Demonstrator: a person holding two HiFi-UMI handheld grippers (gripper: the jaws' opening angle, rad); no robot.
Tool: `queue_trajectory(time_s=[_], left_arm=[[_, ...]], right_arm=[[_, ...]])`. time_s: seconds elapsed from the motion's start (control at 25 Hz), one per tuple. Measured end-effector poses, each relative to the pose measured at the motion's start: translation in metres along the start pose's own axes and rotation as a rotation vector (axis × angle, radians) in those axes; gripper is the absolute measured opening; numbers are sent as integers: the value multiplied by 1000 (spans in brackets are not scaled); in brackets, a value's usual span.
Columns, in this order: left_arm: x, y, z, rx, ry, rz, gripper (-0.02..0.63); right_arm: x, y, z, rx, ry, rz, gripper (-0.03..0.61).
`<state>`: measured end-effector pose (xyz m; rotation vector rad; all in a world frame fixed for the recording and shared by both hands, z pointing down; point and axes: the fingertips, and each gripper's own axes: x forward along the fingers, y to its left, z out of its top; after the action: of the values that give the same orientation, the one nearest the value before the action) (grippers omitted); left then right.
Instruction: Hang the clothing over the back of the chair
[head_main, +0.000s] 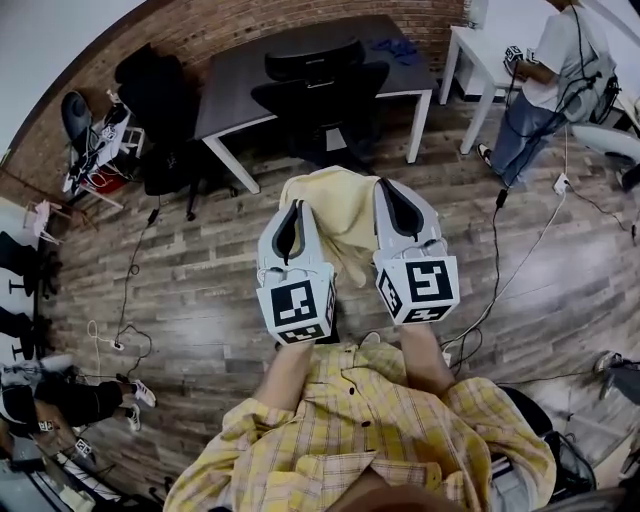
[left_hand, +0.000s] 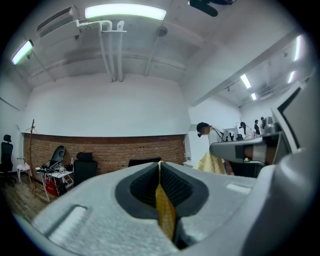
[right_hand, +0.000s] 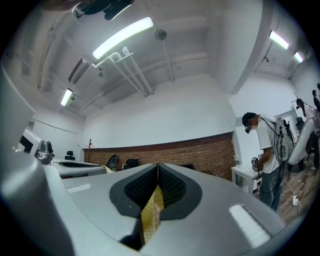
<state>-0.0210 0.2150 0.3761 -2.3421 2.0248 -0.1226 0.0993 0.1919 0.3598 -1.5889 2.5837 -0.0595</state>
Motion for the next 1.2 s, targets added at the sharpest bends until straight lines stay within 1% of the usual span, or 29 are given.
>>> queue_trajectory(time_s=[0.2, 0.36, 0.52, 0.68, 0.8, 0.96, 1.2], left_arm=[[20, 1, -9, -3, 2, -13, 11], [47, 13, -7, -24, -11, -2, 11], [78, 29, 7, -32, -42, 5, 11], [114, 45, 16, -25, -51, -20, 11], [146, 64, 27, -7, -60, -23, 11], [187, 91, 42, -14, -70, -35, 11], [245, 121, 59, -31, -93, -72, 11]], right_arm=[[20, -5, -12, 0, 16, 5, 12], [44, -11, -11, -9, 20, 16, 12], [77, -21, -1, -20, 6, 14, 12], [118, -22, 8, -70, -1, 20, 12], [152, -24, 21, -65, -27, 25, 12], [197, -31, 38, -57, -53, 7, 12], [257, -47, 55, -63, -76, -47, 12]])
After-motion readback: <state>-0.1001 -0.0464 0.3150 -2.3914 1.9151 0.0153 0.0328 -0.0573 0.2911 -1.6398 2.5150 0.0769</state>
